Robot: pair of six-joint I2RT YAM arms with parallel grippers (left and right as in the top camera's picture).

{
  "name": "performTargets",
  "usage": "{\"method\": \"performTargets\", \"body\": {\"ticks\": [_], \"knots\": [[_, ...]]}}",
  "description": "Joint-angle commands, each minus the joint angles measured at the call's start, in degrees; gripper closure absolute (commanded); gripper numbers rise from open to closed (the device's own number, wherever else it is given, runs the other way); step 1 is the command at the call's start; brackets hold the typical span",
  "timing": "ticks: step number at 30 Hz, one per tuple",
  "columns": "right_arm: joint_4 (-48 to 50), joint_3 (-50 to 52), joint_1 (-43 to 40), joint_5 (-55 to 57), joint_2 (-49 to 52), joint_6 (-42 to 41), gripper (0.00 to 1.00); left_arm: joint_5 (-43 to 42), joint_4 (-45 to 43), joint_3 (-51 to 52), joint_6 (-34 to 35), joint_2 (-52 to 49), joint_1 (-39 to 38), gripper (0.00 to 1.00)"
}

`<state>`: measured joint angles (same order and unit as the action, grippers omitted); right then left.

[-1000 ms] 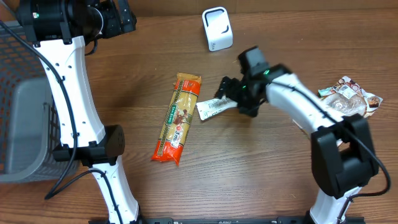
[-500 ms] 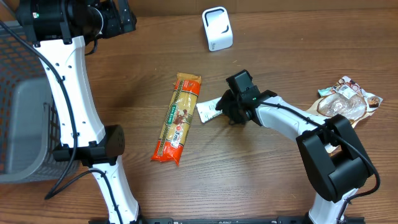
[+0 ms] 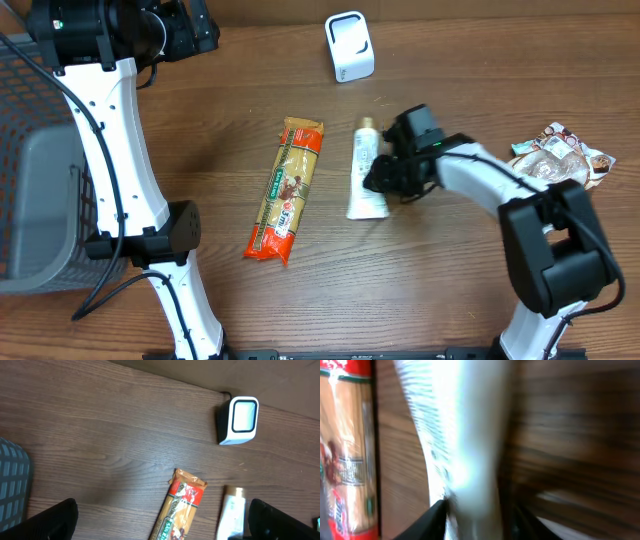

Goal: Scan the item barcode

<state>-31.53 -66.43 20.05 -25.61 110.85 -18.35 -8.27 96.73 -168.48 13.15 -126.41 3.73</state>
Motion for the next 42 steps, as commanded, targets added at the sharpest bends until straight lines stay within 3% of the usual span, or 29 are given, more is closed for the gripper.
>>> {"method": "performTargets", "body": {"ticks": [1, 9, 17, 22, 27, 35, 37, 40, 42], "knots": [[-1.2, -1.5, -5.3, -7.2, -0.9, 10.1, 0.53, 0.4, 0.1, -0.4, -0.1, 0.9, -0.8, 0.01], [-1.3, -1.4, -8.3, -12.0, -0.2, 18.7, 0.26, 0.4, 0.1, -0.4, -0.1, 0.9, -0.7, 0.01], [-0.7, -1.4, -6.6, -13.0, 3.8, 20.3, 0.23, 0.4, 0.1, -0.4, -0.1, 0.9, -0.7, 0.00], [0.9, -0.9, -5.2, -13.0, 4.4, 14.1, 0.36, 0.4, 0.1, -0.4, -0.1, 0.9, -0.8, 0.01], [3.9, 0.4, -4.7, -11.4, 5.3, 8.6, 0.56, 0.4, 0.1, -0.4, -0.1, 0.9, -0.8, 0.00], [5.5, 0.4, -4.7, -11.6, 7.5, 4.6, 0.57, 0.3, 0.1, -0.4, -0.1, 0.9, -0.8, 0.01], [5.7, 0.4, -4.7, -11.4, 7.6, 3.6, 0.65, 0.4, 0.1, -0.4, -0.1, 0.9, -0.8, 0.01], [7.0, 0.4, -4.8, -11.5, 7.6, 1.6, 0.91, 0.4, 0.1, -0.4, -0.1, 0.9, -0.7, 0.01], [7.0, 0.4, -5.2, -12.6, 7.6, 1.6, 0.96, 0.4, 0.1, -0.4, -0.1, 0.9, -0.7, 0.00]]}}
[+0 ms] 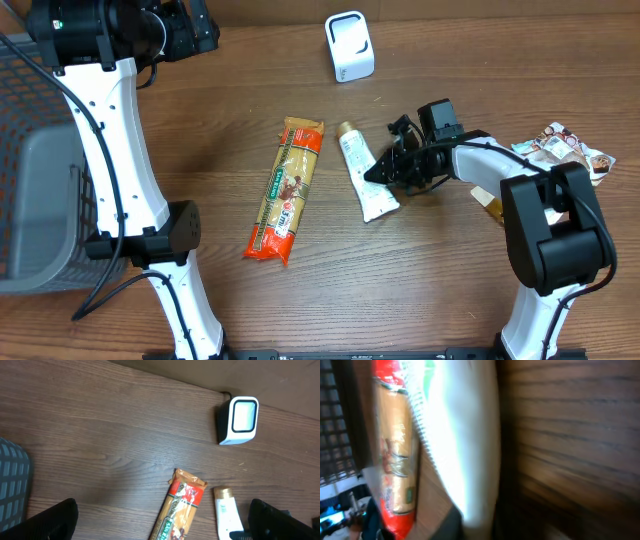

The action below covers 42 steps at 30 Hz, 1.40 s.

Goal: Scan the item barcode

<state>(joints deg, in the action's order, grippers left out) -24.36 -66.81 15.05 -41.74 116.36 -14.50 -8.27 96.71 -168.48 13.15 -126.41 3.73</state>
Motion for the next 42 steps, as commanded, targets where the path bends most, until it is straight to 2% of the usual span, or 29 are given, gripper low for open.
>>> {"method": "performTargets", "body": {"ticks": [1, 7, 9, 15, 22, 27, 31, 33, 35, 38, 39, 42], "knots": [[-0.2, 0.7, -0.4, 1.6, 2.0, -2.3, 0.96, 0.4, 0.1, -0.4, -0.1, 0.9, -0.7, 0.00], [-0.1, -0.5, -2.8, -12.3, -1.1, -0.5, 0.96, 0.4, 0.1, -0.4, -0.1, 0.9, -0.7, 0.00], [-0.1, -0.9, -3.3, -16.3, -4.2, 1.4, 0.96, 0.4, 0.1, -0.4, -0.1, 0.9, -0.7, 0.00], [1.2, -1.2, -4.2, -22.1, -17.0, 0.3, 0.96, 0.4, 0.1, -0.4, -0.1, 0.9, -0.7, 0.01], [5.3, -1.2, -6.6, -22.2, -31.3, -9.5, 0.96, 0.3, 0.1, -0.4, -0.1, 0.9, -0.7, 0.01], [8.0, -1.2, -8.8, -21.9, -37.4, -16.6, 0.96, 0.4, 0.1, -0.4, -0.1, 0.9, -0.7, 0.00], [12.3, -1.3, -8.8, -19.4, -38.1, -25.2, 0.97, 0.3, 0.1, -0.4, -0.1, 0.9, -0.7, 0.00], [13.6, -4.4, -8.8, -18.4, -36.7, -26.9, 0.97, 0.4, 0.1, -0.4, -0.1, 0.9, -0.7, 0.01], [11.2, -8.8, -8.3, -16.9, -34.5, -25.6, 0.97, 0.4, 0.1, -0.4, -0.1, 0.9, -0.7, 0.01], [1.2, -18.4, -7.1, -11.2, -29.7, -19.3, 0.97, 0.3, 0.1, -0.4, -0.1, 0.9, -0.7, 0.00], [-8.1, -26.4, -5.2, -4.1, -25.7, -13.8, 0.97, 0.3, 0.1, -0.4, -0.1, 0.9, -0.7, 0.00], [-20.2, -38.7, -0.9, 12.4, -18.6, -7.0, 0.97, 0.3, 0.1, -0.4, -0.1, 0.9, -0.7, 0.00]]}}
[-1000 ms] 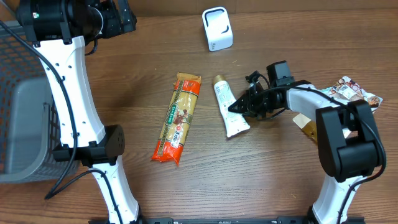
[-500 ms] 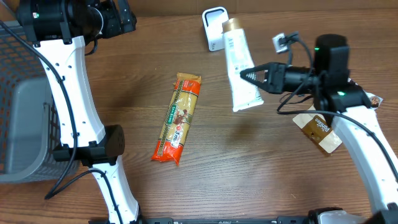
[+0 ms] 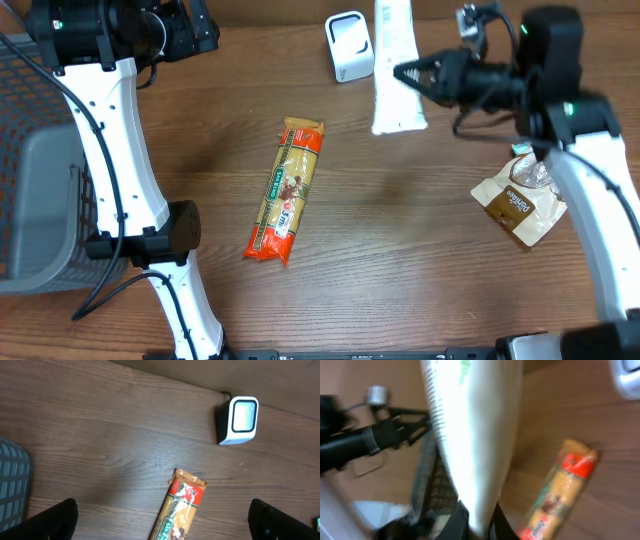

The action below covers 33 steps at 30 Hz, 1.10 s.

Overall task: Scan the item barcode
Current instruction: 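Lift the Pantene tube and carry it toward the white scanner, then hold the Pantene tube in front of the white scanner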

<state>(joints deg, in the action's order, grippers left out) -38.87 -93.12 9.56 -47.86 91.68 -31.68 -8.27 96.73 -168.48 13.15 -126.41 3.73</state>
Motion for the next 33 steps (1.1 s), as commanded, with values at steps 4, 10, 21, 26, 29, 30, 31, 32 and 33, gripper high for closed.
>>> {"method": "performTargets", "body": {"ticks": [4, 10, 21, 26, 29, 30, 31, 32, 33], "knots": [[-10.3, -22.8, 10.3, 45.3, 14.2, 16.5, 0.96, 0.4, 0.1, -0.4, -0.1, 0.9, -0.7, 0.01], [1.2, -23.0, 16.7, 73.0, 22.1, 33.0, 0.96, 0.4, 0.1, -0.4, -0.1, 0.9, -0.7, 0.00], [16.7, -22.8, 17.9, 81.0, 36.5, 58.9, 0.96, 0.4, 0.1, -0.4, -0.1, 0.9, -0.7, 0.01], [21.4, -22.8, 17.9, 85.2, 40.9, 62.7, 0.96, 0.4, 0.1, -0.4, -0.1, 0.9, -0.7, 0.00], [24.1, -22.8, 17.8, 87.5, 43.2, 63.8, 0.96, 0.3, 0.1, -0.4, -0.1, 0.9, -0.7, 0.00], [24.8, -22.8, 17.9, 88.3, 43.8, 63.8, 0.96, 0.4, 0.1, -0.4, -0.1, 0.9, -0.7, 0.00], [25.4, -22.8, 17.8, 89.0, 44.4, 63.9, 0.96, 0.4, 0.1, -0.4, -0.1, 0.9, -0.7, 0.01], [25.6, -22.8, 17.7, 89.0, 44.9, 63.9, 0.96, 0.4, 0.1, -0.4, -0.1, 0.9, -0.7, 0.00], [25.6, -22.8, 17.7, 88.9, 45.2, 63.9, 0.96, 0.4, 0.1, -0.4, -0.1, 0.9, -0.7, 0.00]]}}
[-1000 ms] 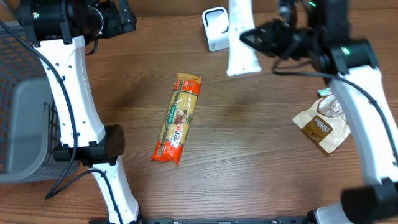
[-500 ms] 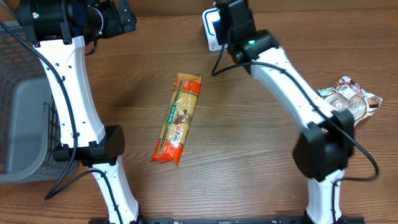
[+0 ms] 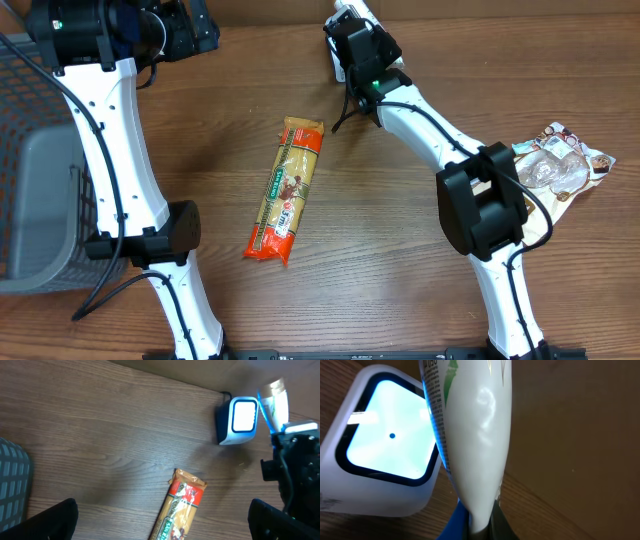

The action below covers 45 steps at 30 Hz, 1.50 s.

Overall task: Scan the item barcode
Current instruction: 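Hold the Pantene tube in front of the white scanner, then carry the tube to the right edge and release it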

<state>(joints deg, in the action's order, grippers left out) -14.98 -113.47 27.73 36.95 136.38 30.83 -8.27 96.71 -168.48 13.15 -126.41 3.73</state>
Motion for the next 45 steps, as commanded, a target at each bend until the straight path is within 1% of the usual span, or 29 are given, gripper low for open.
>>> {"method": "performTargets", "body": {"ticks": [1, 12, 15, 21, 24, 28, 29, 33, 36, 40, 42, 45], "knots": [[2.1, -2.4, -0.5, 4.1, 1.1, 1.4, 0.96, 0.3, 0.1, -0.4, -0.1, 0.9, -0.7, 0.00], [2.7, -2.4, -0.8, 5.1, 3.9, 2.3, 0.96, 0.4, 0.1, -0.4, -0.1, 0.9, -0.7, 0.01], [4.7, -2.4, -0.7, 8.3, 3.9, 2.3, 0.96, 0.3, 0.1, -0.4, -0.1, 0.9, -0.7, 0.00], [5.9, -2.4, -0.3, 12.4, 3.8, 7.2, 0.96, 0.4, 0.1, -0.4, -0.1, 0.9, -0.7, 0.01], [3.8, -2.4, 0.7, 13.4, 2.4, 7.1, 0.96, 0.4, 0.1, -0.4, -0.1, 0.9, -0.7, 0.00], [-0.2, -2.4, 2.1, 9.9, -0.8, 5.8, 0.96, 0.3, 0.1, -0.4, -0.1, 0.9, -0.7, 0.00], [-1.4, -2.4, 2.4, 8.5, -1.9, 4.6, 0.96, 0.4, 0.1, -0.4, -0.1, 0.9, -0.7, 0.00], [-12.8, -2.4, 3.1, -4.2, -11.1, -7.2, 0.96, 0.4, 0.1, -0.4, -0.1, 0.9, -0.7, 0.01], [-20.0, -2.4, 2.5, -13.7, -17.9, -18.5, 0.96, 0.3, 0.1, -0.4, -0.1, 0.9, -0.7, 0.00], [-31.3, -2.4, -0.7, -27.1, -27.2, -33.4, 0.96, 0.3, 0.1, -0.4, -0.1, 0.9, -0.7, 0.00], [-38.1, -2.4, -3.3, -29.9, -30.9, -40.4, 0.96, 0.3, 0.1, -0.4, -0.1, 0.9, -0.7, 0.00], [-49.0, -2.4, -8.1, -30.2, -34.2, -49.1, 0.96, 0.4, 0.1, -0.4, -0.1, 0.9, -0.7, 0.00]]}}
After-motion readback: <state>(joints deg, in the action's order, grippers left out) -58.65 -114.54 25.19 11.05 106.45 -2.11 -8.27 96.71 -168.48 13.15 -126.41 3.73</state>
